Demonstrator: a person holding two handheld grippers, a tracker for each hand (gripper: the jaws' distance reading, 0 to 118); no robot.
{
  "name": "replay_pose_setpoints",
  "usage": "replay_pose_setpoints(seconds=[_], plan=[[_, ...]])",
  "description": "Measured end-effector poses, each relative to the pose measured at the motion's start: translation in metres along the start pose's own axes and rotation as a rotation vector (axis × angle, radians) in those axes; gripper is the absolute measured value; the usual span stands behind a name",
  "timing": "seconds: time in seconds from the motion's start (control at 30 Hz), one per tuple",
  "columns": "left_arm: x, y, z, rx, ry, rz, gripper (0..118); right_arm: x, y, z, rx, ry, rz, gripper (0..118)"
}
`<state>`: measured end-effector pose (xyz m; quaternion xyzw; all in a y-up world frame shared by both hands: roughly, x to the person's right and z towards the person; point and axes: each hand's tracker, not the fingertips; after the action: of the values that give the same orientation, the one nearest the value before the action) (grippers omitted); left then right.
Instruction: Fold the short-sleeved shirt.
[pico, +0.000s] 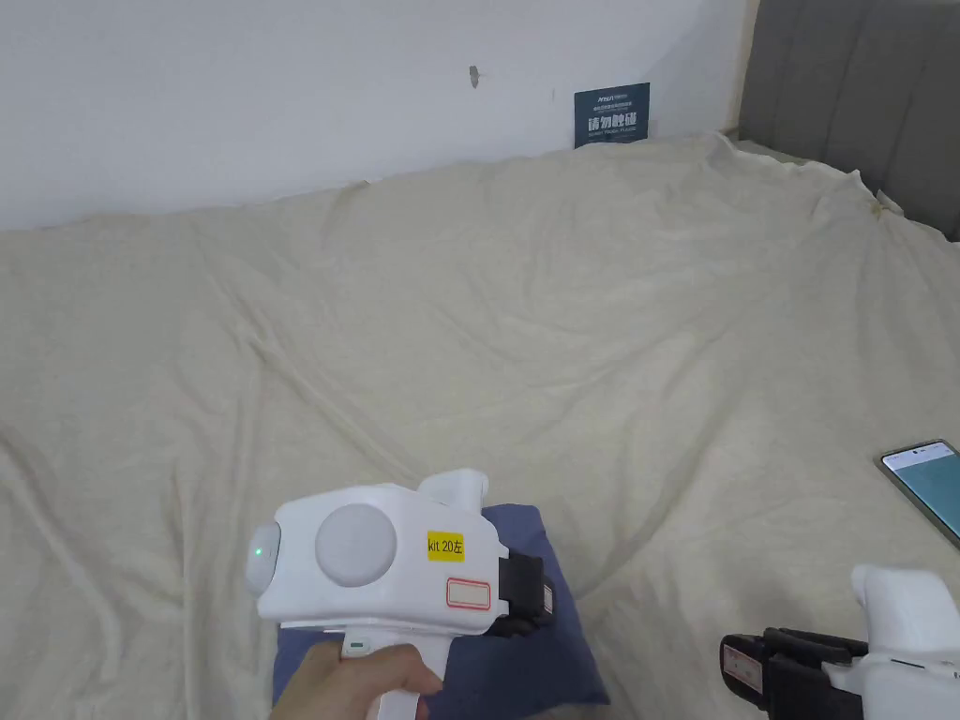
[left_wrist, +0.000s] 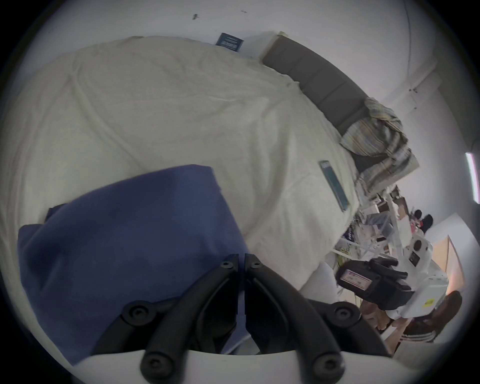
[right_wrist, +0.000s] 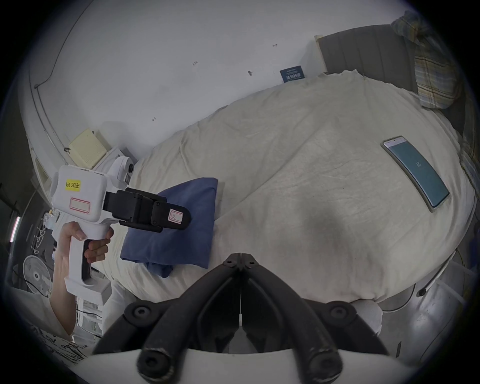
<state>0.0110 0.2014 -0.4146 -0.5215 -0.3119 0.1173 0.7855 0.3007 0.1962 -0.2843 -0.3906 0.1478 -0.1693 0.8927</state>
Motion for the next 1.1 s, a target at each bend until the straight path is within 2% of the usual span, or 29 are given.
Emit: replay_pose_setpoints(seconds=[0.1, 0.17, 0.27, 0.4, 0.5, 0.57, 0.6, 0.63, 0.67, 0.7, 0.73, 0.77, 0.8, 0.83, 0.9, 1.0, 1.1], plan=[[-0.004, -0.008, 0.028, 0.063, -0.061, 0.01, 5, -0.009, 0.005, -0.004, -0.003, 0.014, 0.021, 0], [-0.015, -0.013, 0.055, 0.119, -0.052, 0.024, 5, -0.024, 0.011, -0.008, 0.002, 0.031, 0.034, 0], [-0.044, -0.024, 0.103, 0.22, -0.004, 0.07, 5, -0.056, 0.022, -0.02, 0.018, 0.077, 0.078, 0], [-0.088, -0.046, 0.153, 0.277, 0.142, 0.14, 5, -0.112, 0.033, -0.049, 0.022, 0.083, 0.205, 0], [-0.113, -0.067, 0.175, 0.305, 0.181, 0.202, 5, -0.127, 0.042, -0.092, 0.005, 0.123, 0.094, 0], [-0.127, -0.077, 0.181, 0.31, 0.131, 0.28, 5, -0.142, 0.039, -0.121, 0.015, 0.046, 0.14, 0], [-0.133, -0.081, 0.182, 0.316, 0.097, 0.312, 5, -0.151, 0.036, -0.133, 0.008, -0.035, 0.188, 0], [-0.14, -0.083, 0.181, 0.324, 0.051, 0.348, 6, -0.156, 0.032, -0.142, 0.013, -0.055, 0.231, 0], [-0.144, -0.085, 0.18, 0.321, 0.013, 0.364, 17, -0.157, 0.03, -0.149, 0.003, -0.024, 0.214, 0], [-0.149, -0.086, 0.177, 0.325, -0.034, 0.374, 38, -0.157, 0.024, -0.156, -0.031, 0.019, 0.166, 0], [-0.153, -0.085, 0.171, 0.325, -0.073, 0.394, 75, -0.153, 0.018, -0.163, -0.047, 0.041, 0.129, 0], [-0.156, -0.082, 0.165, 0.313, -0.087, 0.408, 99, -0.152, 0.013, -0.169, -0.038, 0.01, 0.147, 0], [-0.157, -0.079, 0.158, 0.301, -0.119, 0.423, 114, -0.15, 0.008, -0.174, -0.052, -0.066, 0.182, 0], [-0.16, -0.076, 0.151, 0.312, -0.169, 0.43, 118, -0.149, 0.003, -0.173, -0.043, -0.051, 0.178, 0], [-0.166, -0.069, 0.137, 0.29, -0.264, 0.452, 118, -0.146, 0.003, -0.17, -0.02, -0.032, 0.167, 0], [-0.172, -0.058, 0.111, 0.223, -0.249, 0.489, 118, -0.15, 0.007, -0.17, -0.038, -0.037, 0.202, 0], [-0.179, -0.051, 0.085, 0.171, -0.291, 0.501, 118, -0.151, 0.005, -0.169, -0.033, -0.039, 0.198, 0]])
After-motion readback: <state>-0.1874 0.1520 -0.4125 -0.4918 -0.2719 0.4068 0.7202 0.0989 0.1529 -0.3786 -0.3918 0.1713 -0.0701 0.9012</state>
